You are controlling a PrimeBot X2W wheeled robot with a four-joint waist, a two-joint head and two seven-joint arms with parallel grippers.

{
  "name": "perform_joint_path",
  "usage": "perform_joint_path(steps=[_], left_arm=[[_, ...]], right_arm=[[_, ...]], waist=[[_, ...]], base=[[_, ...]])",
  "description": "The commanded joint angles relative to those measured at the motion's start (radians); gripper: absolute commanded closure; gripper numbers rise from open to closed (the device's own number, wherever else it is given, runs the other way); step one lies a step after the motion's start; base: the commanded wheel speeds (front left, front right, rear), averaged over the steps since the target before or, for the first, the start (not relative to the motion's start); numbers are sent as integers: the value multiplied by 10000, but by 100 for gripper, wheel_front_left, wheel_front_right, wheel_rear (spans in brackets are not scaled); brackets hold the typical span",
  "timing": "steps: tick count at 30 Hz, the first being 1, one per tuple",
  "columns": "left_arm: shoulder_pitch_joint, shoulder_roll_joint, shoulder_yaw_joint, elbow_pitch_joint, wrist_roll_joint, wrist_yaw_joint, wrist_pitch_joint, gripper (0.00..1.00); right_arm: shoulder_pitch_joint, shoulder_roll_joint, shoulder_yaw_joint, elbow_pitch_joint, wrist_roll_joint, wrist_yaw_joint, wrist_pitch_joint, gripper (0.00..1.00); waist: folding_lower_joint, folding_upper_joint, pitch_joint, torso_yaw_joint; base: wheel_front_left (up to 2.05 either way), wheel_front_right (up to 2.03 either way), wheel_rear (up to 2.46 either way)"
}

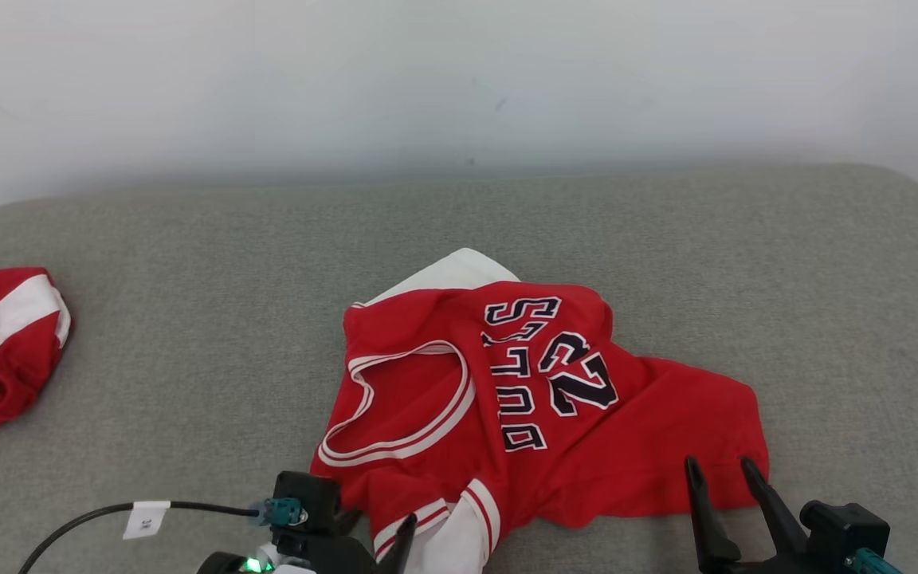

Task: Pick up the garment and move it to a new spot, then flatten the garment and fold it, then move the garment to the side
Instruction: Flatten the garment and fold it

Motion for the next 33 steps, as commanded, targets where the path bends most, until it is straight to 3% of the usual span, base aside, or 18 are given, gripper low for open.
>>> perform_joint_path(steps=[1,5,6,7,8,17,22,23,24,33], left_arm=[[-69,-130,23,135,-298,-141,76,0],[-213,-332,185,780,-592,15,268,0],[-294,-295,212,1021,-472,192,294,50],[-402,-292,186,1237,-359,281,303,84],[-492,-323,181,1443,-294,359,266,100],[-2097,39,746,1815,1311,1179,-2262,100],[-2552,213,642,2235,1513,1154,-2112,100],[-2589,201,580,2392,1490,1079,-2008,77],[-2606,161,573,2547,1419,1020,-1961,0],[-1822,266,1025,3148,784,1173,-2157,0]], right_arm=[[-37,1,12,40,-19,-22,-35,0],[-67,2,7,71,-37,-22,-67,0],[-84,2,25,77,-45,-22,-63,0],[-101,4,32,86,-49,-22,-61,0],[-120,4,42,96,-53,-22,-59,0],[-6,-29,-46,68,-71,-22,-90,0],[-26,-24,-14,85,-31,-22,-118,0],[-51,-23,7,100,-8,-22,-112,0],[-81,-21,31,114,15,-22,-123,0],[-131,-15,4,194,63,-22,-186,0]], waist=[[0,-1,10,-182],[0,-1,43,-377],[0,-1,50,-426],[0,-1,53,-465],[0,-1,55,-511],[0,-1,5,-595],[0,-1,11,-518],[0,-1,31,-504],[0,-1,54,-495],[0,-1,151,-463]], base=[[0,0,0],[0,0,0],[0,0,0],[0,0,0],[0,0,0],[0,0,0],[0,0,0],[0,0,0],[0,0,0],[0,0,0]])
